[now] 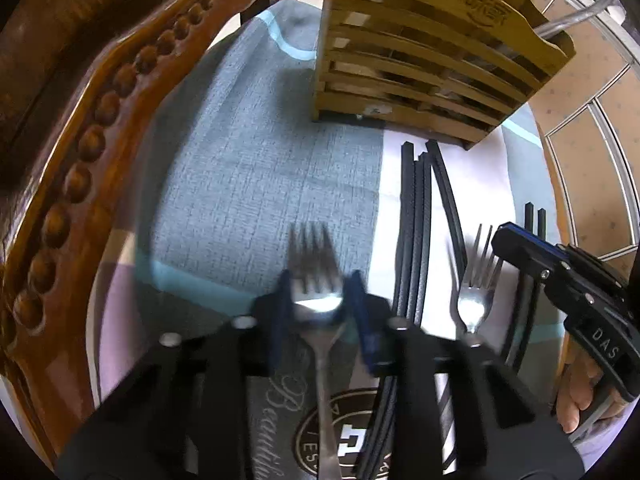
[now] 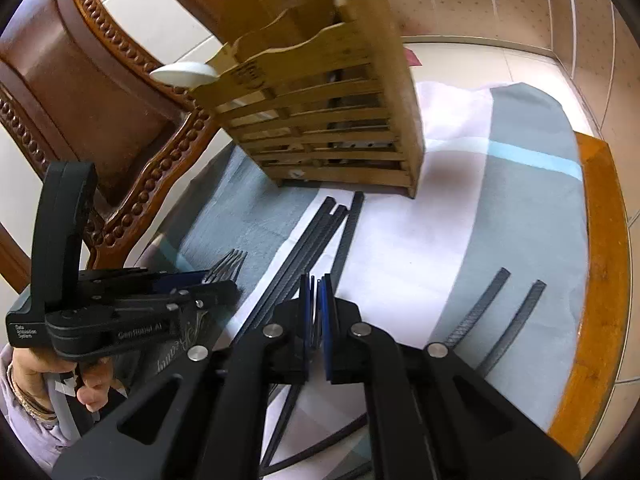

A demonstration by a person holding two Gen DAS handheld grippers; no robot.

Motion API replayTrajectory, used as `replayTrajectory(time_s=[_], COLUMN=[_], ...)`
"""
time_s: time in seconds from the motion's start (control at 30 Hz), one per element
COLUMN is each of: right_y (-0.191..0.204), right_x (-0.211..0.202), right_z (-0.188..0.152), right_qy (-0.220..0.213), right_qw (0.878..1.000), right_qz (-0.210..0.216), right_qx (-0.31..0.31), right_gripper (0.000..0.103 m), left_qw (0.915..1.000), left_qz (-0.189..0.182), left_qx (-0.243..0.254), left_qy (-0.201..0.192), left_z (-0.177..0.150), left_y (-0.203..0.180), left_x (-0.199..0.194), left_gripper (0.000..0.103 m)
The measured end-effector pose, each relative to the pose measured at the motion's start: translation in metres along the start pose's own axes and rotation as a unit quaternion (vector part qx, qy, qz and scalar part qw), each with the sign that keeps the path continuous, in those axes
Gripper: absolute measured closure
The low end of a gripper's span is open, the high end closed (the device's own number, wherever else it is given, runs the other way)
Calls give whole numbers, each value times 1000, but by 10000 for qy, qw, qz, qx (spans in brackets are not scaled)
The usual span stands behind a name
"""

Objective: Organize utensils

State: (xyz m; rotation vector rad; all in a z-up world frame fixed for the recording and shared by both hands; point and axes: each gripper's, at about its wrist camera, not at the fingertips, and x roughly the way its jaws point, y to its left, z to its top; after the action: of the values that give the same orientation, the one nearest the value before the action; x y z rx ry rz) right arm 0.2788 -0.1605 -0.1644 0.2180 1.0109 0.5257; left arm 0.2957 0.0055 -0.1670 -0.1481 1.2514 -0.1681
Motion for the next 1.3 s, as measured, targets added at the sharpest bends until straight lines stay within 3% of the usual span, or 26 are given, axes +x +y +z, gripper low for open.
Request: replayTrajectory(time_s=[0.23, 0.57, 0.7, 0.87, 1.03, 1.2, 1.3], right_y=[-9, -9, -7, -8, -19, -31, -35], right_x=[-9, -50, -52, -36, -15, -2, 5], right_z=[0, 5, 5, 1, -1, 3, 2], right_qy=[-112, -754, -777, -446, -168, 13, 131], right_qw=[9998, 9969, 9969, 9988, 9993, 9997, 9993], right_qz=[-27, -28, -69, -170, -210, 75, 229], right_qx=[174, 225, 139, 149, 254, 252, 275], right_gripper=[97, 100, 100, 99, 84, 80, 73], left_qw=[9986, 9825, 9849, 9873, 9945, 9977, 9987], left_qz=[-296, -219, -302, -367, -234, -117, -60], left_qx=[-190, -68, -129, -418, -363, -114, -39], left_qy=[-403, -1849, -1701, -1489, -951, -659, -506], left_z=[-3, -13, -8, -3, 10, 12, 12], left_y=[2, -16, -13, 1, 8, 1, -1], left_x=[-27, -105, -101, -89, -49, -23, -12], left_gripper=[79, 79, 79, 79, 80, 80, 80])
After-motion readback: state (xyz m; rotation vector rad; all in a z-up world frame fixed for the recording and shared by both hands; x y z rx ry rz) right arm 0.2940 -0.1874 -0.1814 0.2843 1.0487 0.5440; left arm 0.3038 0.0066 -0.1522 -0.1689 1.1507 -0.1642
